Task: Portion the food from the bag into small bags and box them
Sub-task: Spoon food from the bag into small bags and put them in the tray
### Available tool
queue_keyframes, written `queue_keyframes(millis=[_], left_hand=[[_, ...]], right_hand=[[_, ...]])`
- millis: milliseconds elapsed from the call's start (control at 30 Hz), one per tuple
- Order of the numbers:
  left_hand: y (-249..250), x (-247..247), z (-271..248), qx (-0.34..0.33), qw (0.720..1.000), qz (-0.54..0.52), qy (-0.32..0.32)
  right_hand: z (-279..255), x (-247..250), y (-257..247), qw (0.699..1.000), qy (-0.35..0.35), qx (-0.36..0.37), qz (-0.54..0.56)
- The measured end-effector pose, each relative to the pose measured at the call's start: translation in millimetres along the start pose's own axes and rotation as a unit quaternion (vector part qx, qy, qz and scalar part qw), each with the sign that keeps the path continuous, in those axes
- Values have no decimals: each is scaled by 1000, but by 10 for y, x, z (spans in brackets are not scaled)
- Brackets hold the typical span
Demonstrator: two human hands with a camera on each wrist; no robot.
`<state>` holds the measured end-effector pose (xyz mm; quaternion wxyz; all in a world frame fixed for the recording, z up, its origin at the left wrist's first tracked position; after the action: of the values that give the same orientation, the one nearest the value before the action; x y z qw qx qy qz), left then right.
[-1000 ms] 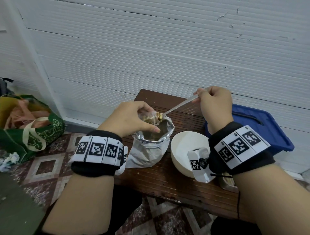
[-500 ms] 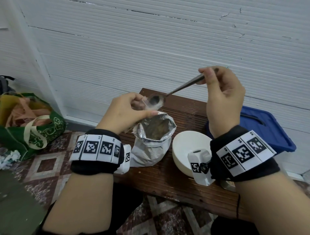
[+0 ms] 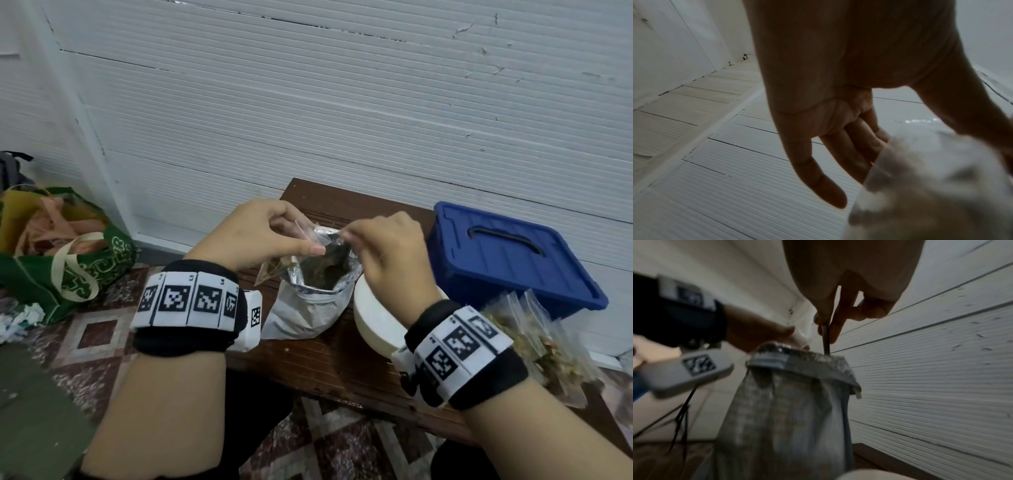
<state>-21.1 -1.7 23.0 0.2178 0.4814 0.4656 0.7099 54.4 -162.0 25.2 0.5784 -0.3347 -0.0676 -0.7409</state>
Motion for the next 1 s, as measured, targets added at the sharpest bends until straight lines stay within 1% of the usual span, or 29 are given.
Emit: queue_keyframes(millis=[67, 133, 233, 300, 400, 433, 533, 667, 767, 900, 1000], left_hand=[[6, 4, -17, 5, 1000, 3, -16], [16, 1, -39, 11, 999, -2, -34], [26, -9, -51, 14, 999, 3, -42], [29, -15, -56, 17, 999, 7, -48], [27, -25, -64, 23, 998, 1, -61], [24, -23, -67, 23, 998, 1, -62], [25, -24, -64, 20, 998, 0, -61], [30, -4, -61, 13, 999, -7, -35], [18, 24, -48, 5, 1000, -9, -4], [30, 99, -36, -3, 999, -11, 51], [48, 138, -39, -6, 998, 11, 61]], right_hand=[[-116, -99, -34, 997, -45, 34, -44], [-222, -180, -29, 994, -83, 28, -70], [-282, -226, 57, 993, -99, -44, -49], [-277, -218, 102, 990, -93, -108, -1], [-287, -198, 162, 976, -80, -194, 65], [-288, -188, 182, 970, -69, -218, 81], [-248, -93, 250, 947, 2, -299, 117], [-224, 18, 386, 911, 65, -385, 134], [-211, 96, 487, 894, 104, -419, 123], [-132, 207, 580, 879, 138, -443, 107], [-47, 294, 621, 874, 153, -449, 107]])
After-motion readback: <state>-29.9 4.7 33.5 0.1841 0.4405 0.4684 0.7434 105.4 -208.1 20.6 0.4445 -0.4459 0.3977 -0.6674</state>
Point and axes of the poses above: each hand's wrist, its own z-axis towards the middle knuckle, its own x-axis out of the back of the hand, y = z × x, the point moved 5 cm from there along z, towards the middle knuckle, and after that the axes turned 9 degrees about y, right-handed, at the moved point
